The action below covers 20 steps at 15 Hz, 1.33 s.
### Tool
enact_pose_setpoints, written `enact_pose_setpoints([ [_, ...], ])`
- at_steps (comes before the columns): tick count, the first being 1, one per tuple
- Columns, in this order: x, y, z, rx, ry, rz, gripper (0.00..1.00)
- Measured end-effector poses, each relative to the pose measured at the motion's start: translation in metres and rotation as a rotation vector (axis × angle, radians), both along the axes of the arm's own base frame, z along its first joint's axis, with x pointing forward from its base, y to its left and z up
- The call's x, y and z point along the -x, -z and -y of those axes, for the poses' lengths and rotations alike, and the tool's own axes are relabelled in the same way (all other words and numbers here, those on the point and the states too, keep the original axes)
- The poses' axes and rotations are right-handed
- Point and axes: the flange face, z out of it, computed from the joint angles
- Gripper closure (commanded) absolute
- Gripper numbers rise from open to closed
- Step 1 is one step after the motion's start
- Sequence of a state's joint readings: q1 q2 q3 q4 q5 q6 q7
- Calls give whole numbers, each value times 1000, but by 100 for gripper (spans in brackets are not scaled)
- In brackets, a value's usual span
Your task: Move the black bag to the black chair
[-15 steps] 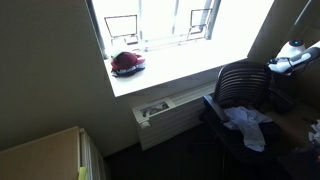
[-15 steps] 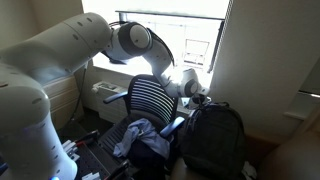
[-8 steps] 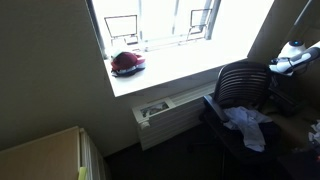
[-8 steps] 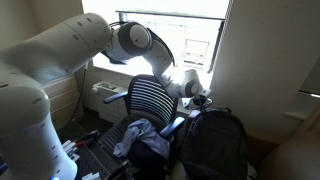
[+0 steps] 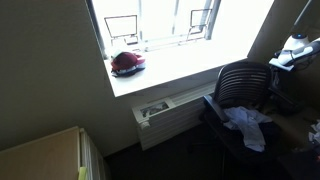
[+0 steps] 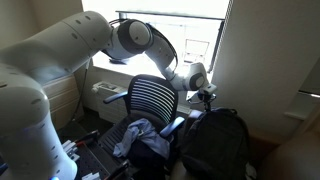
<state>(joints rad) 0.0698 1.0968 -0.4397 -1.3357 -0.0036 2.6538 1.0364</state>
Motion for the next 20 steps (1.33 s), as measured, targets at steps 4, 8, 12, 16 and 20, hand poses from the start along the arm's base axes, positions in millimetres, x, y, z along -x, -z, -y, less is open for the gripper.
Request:
enact_pose_setpoints([
  [4, -19, -99, 21, 23, 64, 208, 99],
  [8, -25, -204, 35, 70, 71, 437, 99],
  [12, -21, -303, 27, 89, 32, 626, 99],
  [16, -7, -390, -21, -46, -84, 641, 99],
  [20, 28, -473, -84, -207, -251, 627, 99],
])
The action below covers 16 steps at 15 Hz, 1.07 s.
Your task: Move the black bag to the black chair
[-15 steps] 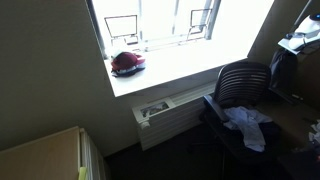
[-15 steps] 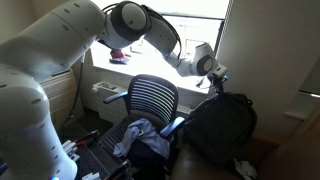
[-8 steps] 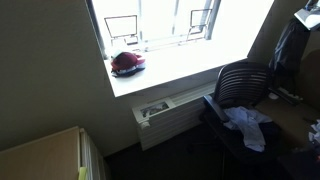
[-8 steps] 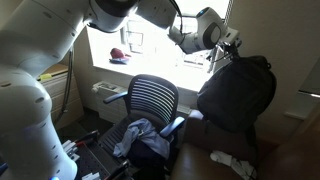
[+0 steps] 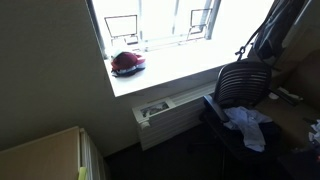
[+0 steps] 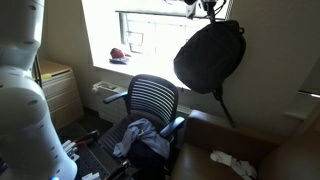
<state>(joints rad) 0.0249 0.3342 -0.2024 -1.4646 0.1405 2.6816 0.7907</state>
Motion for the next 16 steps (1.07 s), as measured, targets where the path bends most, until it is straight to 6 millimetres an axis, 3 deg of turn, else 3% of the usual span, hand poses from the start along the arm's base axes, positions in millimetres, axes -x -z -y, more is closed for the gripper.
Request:
enact_pose_setpoints([
  [3, 42, -54, -41, -79, -167, -51, 99],
  [6, 98, -94, -62, -159, -325, -156, 99],
  [8, 132, -105, -65, -221, -416, -239, 99],
  [9, 142, -100, -63, -251, -451, -287, 99],
  [10, 147, -85, -60, -279, -476, -342, 99],
  [12, 146, -31, -57, -326, -503, -463, 99],
  [16, 135, 103, -75, -401, -512, -727, 99],
])
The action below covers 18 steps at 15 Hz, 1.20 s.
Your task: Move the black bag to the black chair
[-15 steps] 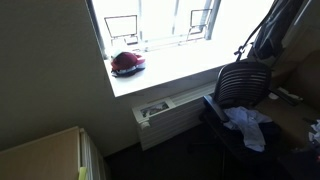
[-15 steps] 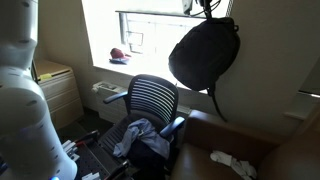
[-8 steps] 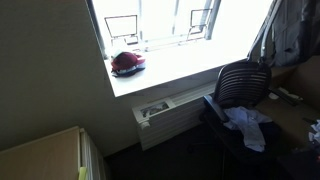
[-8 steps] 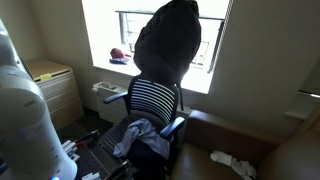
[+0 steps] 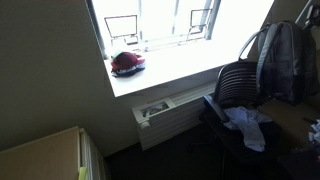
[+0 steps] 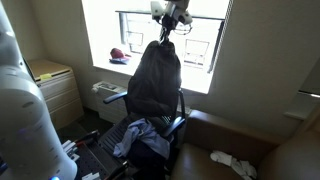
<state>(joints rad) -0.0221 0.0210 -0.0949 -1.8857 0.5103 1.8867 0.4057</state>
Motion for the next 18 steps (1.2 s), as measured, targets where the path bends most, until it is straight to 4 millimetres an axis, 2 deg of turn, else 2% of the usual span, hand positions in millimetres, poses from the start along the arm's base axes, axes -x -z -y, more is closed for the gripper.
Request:
enact_pose_setpoints([
  [3, 3, 90, -34, 9, -40, -143, 99],
  [5, 7, 141, -70, 39, -64, -154, 99],
  [8, 19, 208, -139, 89, -132, -140, 99],
  [10, 27, 237, -198, 117, -210, -87, 99],
  [11, 33, 246, -231, 120, -255, -61, 99],
  [13, 51, 252, -294, 108, -361, -27, 99],
  [15, 63, 241, -350, 94, -469, 9, 99],
  [16, 67, 234, -369, 82, -513, 26, 99],
  [18, 70, 227, -386, 50, -610, 36, 99],
])
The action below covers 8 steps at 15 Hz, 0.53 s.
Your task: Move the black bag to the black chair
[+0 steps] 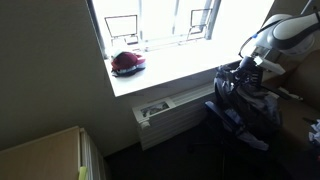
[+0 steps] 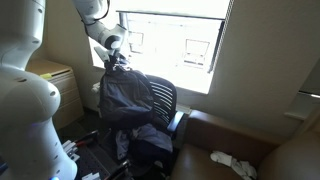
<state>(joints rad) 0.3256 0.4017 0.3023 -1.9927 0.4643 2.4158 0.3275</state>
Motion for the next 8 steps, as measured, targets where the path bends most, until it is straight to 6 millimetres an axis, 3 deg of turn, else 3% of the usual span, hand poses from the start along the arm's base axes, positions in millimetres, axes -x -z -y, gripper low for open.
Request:
enact_pose_setpoints([
  [3, -9, 9, 9, -64, -135, -15, 99],
  [8, -39, 42, 77, -237, -291, -100, 99],
])
